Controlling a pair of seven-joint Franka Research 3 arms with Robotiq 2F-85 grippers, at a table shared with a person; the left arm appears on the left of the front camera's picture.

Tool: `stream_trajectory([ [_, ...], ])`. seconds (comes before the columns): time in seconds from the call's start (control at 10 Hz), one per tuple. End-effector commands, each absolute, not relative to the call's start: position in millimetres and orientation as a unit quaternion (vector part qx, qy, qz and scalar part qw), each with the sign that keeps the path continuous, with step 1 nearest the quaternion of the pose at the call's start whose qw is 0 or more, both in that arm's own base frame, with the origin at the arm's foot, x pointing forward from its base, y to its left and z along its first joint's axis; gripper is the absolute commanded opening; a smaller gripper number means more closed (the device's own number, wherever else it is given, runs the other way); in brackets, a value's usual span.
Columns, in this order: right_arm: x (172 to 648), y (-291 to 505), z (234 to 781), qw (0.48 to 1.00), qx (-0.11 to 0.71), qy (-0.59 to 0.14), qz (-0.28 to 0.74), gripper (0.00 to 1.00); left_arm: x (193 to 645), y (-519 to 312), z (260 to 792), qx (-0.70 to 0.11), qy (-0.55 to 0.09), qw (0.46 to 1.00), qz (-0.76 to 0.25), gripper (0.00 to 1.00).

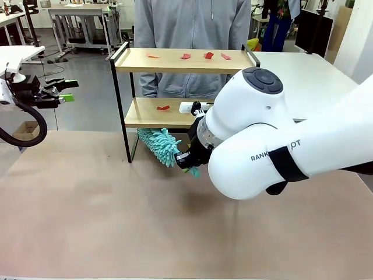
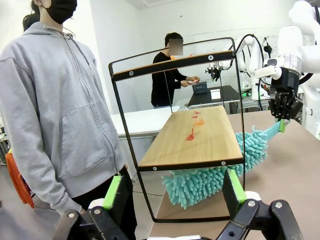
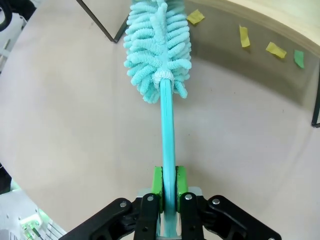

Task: Clean the shelf.
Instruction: Clean the specific section of the Shelf indicated by the human with the Duster.

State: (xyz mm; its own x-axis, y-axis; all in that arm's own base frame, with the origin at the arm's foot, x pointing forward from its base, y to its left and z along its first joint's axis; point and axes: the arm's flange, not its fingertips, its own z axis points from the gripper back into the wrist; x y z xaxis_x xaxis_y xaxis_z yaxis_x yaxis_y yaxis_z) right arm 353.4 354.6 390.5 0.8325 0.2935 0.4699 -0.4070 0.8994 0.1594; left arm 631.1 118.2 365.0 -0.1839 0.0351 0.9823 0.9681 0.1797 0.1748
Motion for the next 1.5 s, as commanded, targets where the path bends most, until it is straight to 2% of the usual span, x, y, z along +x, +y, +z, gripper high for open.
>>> stream_trajectory([
  [0.0,352,390,385,0.947,0.107,-0.261,0.157,0.13,629,118,367,-0.419,-0.594,0.482,-0.488,1.0],
  [0.6,373,454,358,0.956,0.085,-0.267,0.089,0.13,629,118,367,-0.419,-0.594,0.482,-0.488,1.0],
  [1.4,382,482,339,0.953,0.101,-0.284,0.044,0.13,629,118,367,-0.419,-0.594,0.482,-0.488,1.0],
])
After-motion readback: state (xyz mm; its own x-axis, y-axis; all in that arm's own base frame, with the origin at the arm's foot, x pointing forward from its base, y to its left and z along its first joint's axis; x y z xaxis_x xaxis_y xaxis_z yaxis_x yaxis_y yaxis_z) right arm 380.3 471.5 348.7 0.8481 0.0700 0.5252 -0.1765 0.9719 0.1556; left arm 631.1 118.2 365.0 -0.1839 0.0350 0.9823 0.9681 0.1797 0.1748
